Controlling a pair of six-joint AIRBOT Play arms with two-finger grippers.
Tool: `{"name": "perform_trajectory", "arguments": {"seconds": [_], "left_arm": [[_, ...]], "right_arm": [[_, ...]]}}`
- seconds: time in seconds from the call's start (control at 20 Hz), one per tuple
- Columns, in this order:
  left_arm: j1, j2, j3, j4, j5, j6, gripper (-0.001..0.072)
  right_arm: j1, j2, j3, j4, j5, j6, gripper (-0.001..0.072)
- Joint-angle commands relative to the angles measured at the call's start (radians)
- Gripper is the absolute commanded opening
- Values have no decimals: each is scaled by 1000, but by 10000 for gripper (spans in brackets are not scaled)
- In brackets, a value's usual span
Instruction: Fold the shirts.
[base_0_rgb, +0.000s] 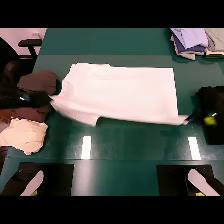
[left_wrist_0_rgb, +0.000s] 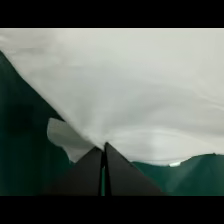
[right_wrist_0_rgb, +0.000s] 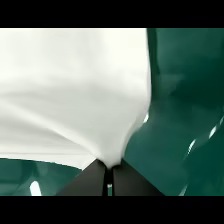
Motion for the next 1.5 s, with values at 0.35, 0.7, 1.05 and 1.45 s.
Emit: {"name": "perform_trajectory", "arguments": {"seconds": [0.35,0.7,1.05,1.45], "left_arm": [[1,124,973,2,-18,-60,22],[1,117,1234,55,-11,-120,22],[1,-58,871,3,-245,-132,22],[-7,-508,529,-1,-106,-18,23]], "right_arm": [[9,264,940,1,10,12,17],[10,157,1336,-114,108,98,16],[47,83,1009,-76,161,103,15],[192,-373,710,-207,187,157,16]]}}
